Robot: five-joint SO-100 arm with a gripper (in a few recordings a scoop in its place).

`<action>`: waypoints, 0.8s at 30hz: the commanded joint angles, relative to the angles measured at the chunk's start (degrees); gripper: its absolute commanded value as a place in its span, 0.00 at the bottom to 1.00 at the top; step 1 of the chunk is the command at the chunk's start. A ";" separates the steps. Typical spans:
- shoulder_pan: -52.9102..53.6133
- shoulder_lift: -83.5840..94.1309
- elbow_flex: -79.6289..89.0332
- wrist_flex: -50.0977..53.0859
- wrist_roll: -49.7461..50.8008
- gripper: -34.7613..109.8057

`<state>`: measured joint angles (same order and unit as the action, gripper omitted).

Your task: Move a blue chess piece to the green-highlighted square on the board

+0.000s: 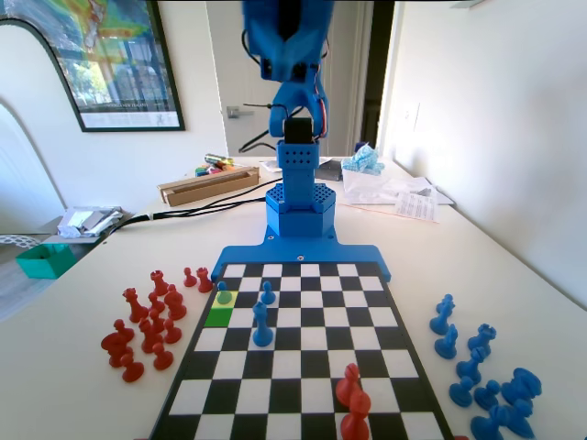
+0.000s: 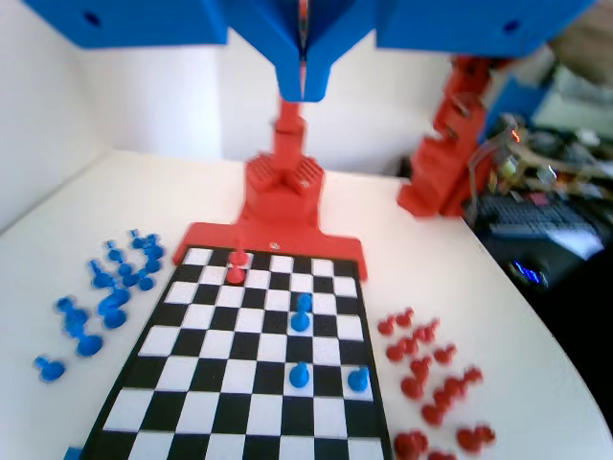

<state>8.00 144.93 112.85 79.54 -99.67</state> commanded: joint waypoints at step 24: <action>21.80 -34.37 7.21 -14.15 19.42 0.25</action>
<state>28.30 112.41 120.06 66.45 -80.95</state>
